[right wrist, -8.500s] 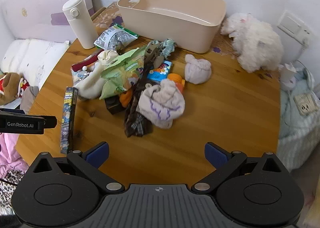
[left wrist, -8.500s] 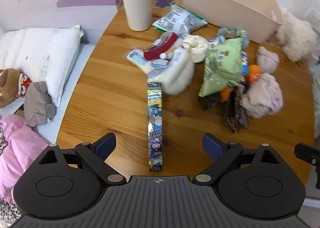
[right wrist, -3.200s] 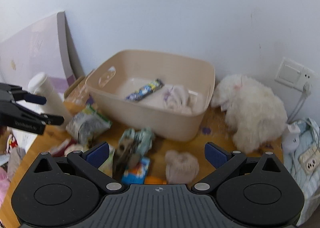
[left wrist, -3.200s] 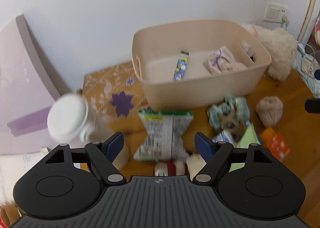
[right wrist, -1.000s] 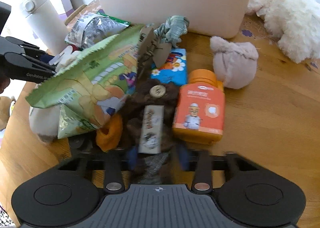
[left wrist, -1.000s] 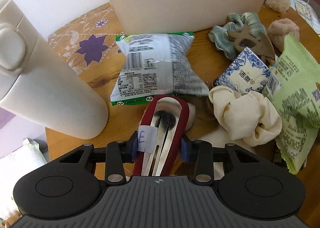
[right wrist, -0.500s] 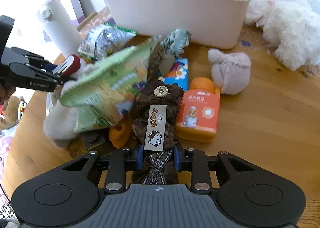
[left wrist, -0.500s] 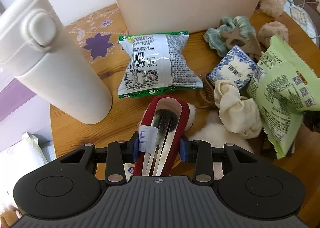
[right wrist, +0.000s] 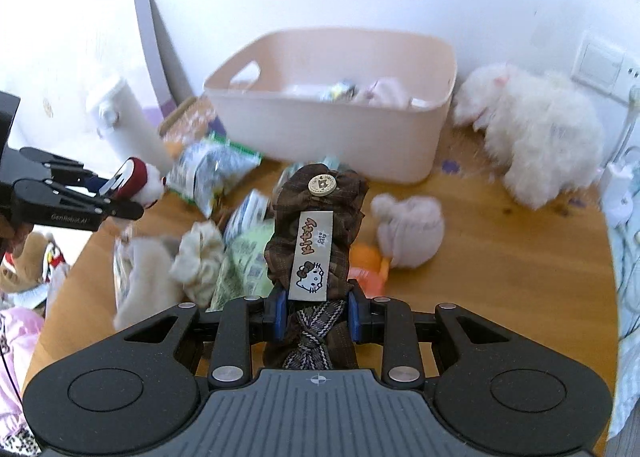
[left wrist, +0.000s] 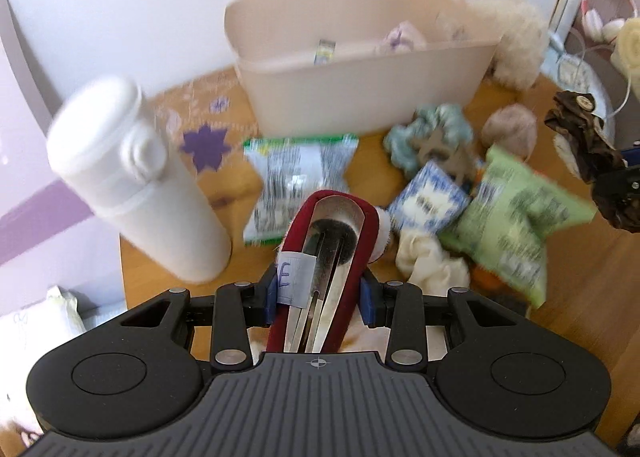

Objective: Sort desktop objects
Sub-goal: 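Carry both items over the basket and open both tools to drop them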

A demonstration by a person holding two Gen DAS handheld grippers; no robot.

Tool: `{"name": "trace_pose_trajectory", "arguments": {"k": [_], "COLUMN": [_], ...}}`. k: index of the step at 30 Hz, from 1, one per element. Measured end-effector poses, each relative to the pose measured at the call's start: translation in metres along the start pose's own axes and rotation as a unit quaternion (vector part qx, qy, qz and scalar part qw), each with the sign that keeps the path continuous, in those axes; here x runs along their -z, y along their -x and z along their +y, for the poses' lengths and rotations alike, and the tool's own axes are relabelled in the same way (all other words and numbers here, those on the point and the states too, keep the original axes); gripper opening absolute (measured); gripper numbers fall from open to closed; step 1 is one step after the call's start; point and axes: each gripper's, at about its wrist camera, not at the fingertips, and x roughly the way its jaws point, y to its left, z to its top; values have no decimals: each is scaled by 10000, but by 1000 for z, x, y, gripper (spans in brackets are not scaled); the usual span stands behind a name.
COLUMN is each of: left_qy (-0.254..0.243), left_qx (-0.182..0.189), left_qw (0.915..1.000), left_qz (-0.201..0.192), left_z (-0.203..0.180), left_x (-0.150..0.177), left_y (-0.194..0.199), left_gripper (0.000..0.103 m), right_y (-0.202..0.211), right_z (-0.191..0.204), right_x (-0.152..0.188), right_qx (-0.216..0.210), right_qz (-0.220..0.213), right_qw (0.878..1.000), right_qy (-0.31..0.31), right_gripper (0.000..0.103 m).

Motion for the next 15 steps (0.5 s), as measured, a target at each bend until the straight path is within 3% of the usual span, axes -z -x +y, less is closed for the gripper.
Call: {"name": "trace_pose_trajectory", "arguments": {"k": [15], "left_qy": [-279], "left_qx": [-103], "left_qw": [9949], "left_qz": [-968], "left_z": [-12], "left_x": [-92], "left_y": [33], "left_gripper": [39], "right_y": [29], "right_z": [-27], "right_x": [-74], "right_qx": [281], "right_qz": [-938], "right_qw": [9952], "right_qy": [-38], "right_gripper": [27]}}
